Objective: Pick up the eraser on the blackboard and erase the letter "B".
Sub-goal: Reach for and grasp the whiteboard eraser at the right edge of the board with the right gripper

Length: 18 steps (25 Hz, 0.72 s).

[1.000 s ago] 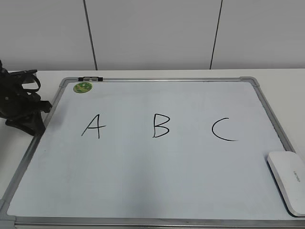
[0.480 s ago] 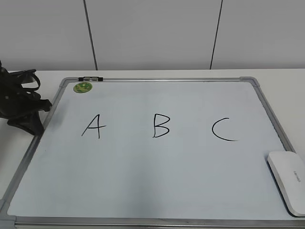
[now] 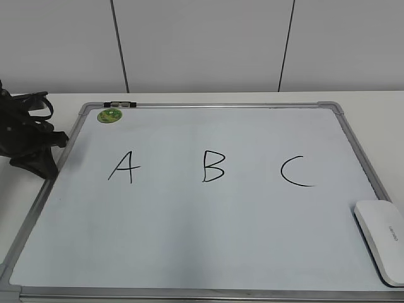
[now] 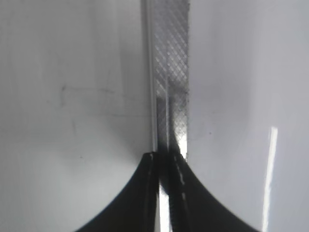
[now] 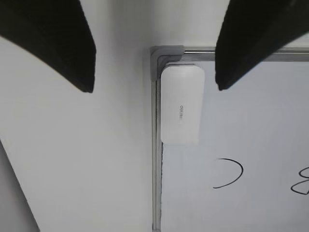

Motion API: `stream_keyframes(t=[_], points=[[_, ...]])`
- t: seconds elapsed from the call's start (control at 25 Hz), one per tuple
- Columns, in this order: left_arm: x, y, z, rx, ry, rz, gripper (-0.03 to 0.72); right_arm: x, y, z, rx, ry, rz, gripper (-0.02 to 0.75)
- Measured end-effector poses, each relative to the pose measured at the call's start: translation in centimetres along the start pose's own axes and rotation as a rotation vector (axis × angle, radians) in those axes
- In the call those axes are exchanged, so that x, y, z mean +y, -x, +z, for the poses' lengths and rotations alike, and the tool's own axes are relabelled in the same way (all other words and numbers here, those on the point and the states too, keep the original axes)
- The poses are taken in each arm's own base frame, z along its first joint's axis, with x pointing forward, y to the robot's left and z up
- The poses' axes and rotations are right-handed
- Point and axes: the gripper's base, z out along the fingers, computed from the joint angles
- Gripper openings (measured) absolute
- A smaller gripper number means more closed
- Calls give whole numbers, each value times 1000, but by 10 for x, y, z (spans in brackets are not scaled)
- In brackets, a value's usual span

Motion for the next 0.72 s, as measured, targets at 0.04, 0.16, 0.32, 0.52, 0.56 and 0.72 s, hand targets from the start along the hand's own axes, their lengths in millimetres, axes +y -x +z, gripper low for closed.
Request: stream_keyframes(t=[0.04, 0.16, 0.32, 0.52, 0.56, 0.72], points=[[0, 0, 0, 0, 0, 0, 11, -1, 6, 4, 20, 2, 0, 591], [0, 0, 0, 0, 0, 0, 11, -3, 27, 21, 106, 10, 2, 591], [0, 0, 0, 0, 0, 0, 11, -6, 43, 46, 181, 5, -6, 591], [0, 0, 0, 2, 0, 0, 11, -7, 48, 73, 288, 16, -5, 591], [0, 0, 0, 2, 0, 0, 11, -6, 48, 78, 321, 27, 2, 591], [0, 0, 0, 2, 0, 0, 11, -5, 43, 98, 471, 53, 11, 591]])
